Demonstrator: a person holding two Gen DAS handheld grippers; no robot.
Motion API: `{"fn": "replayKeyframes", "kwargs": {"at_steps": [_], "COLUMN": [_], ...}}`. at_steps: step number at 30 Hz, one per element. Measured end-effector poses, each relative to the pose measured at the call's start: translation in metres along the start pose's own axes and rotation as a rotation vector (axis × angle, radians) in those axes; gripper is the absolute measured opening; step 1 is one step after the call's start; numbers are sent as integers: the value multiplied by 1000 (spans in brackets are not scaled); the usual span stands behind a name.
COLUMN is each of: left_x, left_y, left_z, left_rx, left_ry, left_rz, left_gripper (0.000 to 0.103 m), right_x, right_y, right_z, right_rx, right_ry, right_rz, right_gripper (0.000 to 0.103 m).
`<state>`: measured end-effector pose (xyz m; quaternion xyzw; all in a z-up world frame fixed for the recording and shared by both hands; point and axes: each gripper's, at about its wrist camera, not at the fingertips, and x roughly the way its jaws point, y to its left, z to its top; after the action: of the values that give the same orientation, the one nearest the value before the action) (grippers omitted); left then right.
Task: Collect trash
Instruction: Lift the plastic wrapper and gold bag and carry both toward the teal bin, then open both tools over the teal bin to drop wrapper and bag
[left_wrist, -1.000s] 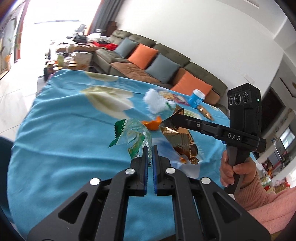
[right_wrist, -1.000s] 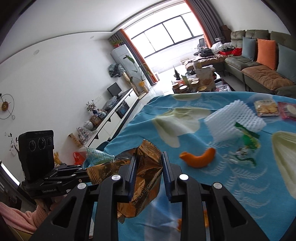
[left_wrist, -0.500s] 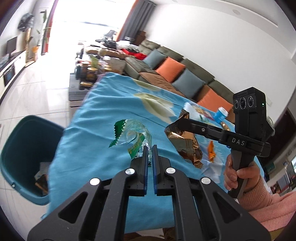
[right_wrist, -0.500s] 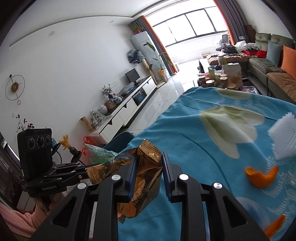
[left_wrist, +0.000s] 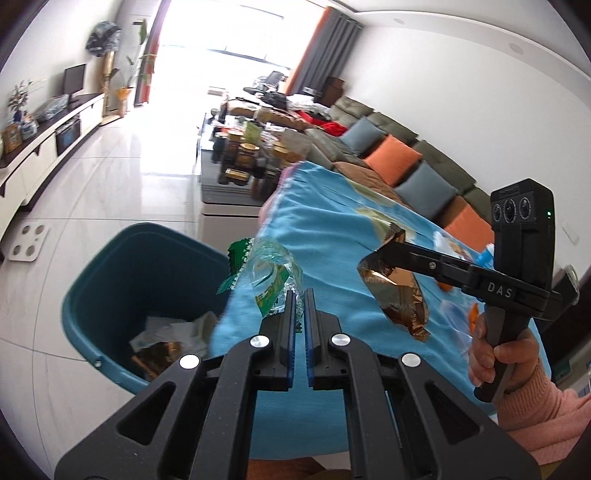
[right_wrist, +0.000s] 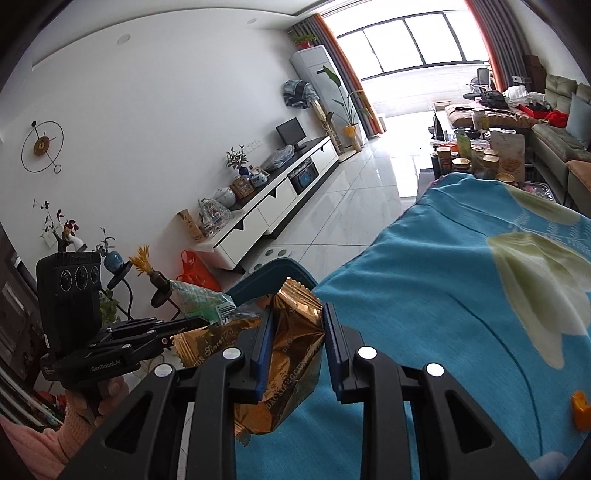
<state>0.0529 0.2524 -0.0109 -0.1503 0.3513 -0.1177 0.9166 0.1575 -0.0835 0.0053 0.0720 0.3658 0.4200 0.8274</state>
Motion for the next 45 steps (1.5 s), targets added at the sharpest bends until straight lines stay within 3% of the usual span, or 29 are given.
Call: {"fn": "replayKeyframes", "kwargs": {"at_steps": [14, 27, 45], "left_x": [-2, 24, 67], "left_y": [61, 83, 107], "left_z": [6, 3, 1], "left_rx": [-91, -142, -172], "left_ry": [2, 44, 99], "left_rz": [134, 177, 233], "left_gripper": [5, 5, 5], "right_x": [56, 105, 154], "right_y": [32, 58, 59], "right_z": [22, 33, 35], "right_rx": [-54, -99, -34], "right_ry": [43, 92, 180], "right_rz": [37, 26, -8], "right_gripper": [25, 25, 32]}}
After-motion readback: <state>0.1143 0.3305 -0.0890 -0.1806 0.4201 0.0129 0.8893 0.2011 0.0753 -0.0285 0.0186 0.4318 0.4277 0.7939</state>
